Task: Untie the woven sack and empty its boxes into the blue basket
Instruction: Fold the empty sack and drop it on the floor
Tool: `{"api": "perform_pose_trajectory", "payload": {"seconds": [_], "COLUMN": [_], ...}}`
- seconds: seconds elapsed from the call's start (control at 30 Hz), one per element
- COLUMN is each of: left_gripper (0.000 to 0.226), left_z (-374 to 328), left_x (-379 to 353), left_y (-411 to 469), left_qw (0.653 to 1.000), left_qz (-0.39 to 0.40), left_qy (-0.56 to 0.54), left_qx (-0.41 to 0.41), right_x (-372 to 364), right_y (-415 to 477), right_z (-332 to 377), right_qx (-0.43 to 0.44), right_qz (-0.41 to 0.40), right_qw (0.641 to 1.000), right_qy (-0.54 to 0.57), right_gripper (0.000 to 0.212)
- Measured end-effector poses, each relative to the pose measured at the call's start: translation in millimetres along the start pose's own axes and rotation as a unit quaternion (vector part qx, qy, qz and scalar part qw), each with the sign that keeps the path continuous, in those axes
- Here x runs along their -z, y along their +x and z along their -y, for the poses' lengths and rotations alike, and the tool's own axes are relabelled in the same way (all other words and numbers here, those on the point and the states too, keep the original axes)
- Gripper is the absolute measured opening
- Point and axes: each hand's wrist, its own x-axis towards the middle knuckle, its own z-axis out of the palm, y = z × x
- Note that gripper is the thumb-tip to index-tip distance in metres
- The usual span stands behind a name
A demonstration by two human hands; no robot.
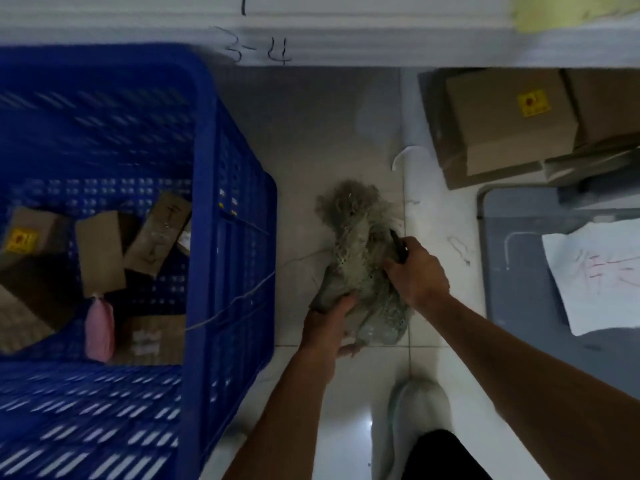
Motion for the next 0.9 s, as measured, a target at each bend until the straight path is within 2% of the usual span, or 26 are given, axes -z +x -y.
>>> {"api": "perform_pose_trajectory", "payload": {"seconds": [0.13,0.23,0.4,0.6,0.77,0.9], "left_gripper": [0.08,0.091,0.072,0.024,0.022,0.019], "left_z": [3.3,2.6,-7.7,-25.5,-51.1,-69.9], "left_x": [-3.7,1.9,10.7,19.9,25.2,32.0], "left_y": [10.6,-0.4,-49.5,-132.5,-241.0,-343.8], "left_qw": [0.994,0.991,0.984,0.979,0.98,0.972], "left_qz": [0.019,0.012,-0.008,0.014,0.028,0.039], "left_qy": [0.101,0.124,0.172,0.205,0.195,0.231], "left_qx": [0.046,0.053,0.037,-0.014,-0.006,-0.024], "right_x": [3.8,16.3,41.0,82.7,135.6,198.6], "right_y": [13.3,4.0,-32.3,-99.7,-181.4,-254.6], "right_z": [-0.7,-0.6,7.5,41.3,81.5,117.8], "right_qx": [0.005,0.007,-0.004,-0.012,-0.041,-0.044], "right_qz": [-0.014,-0.023,-0.042,-0.027,-0.004,0.04], "right_qw": [0.999,0.997,0.996,0.997,0.999,0.998], "right_qy": [-0.052,-0.071,-0.082,-0.074,-0.006,0.017], "right_gripper": [0.051,0.058,0.057,0.046,0.046,0.053]}}
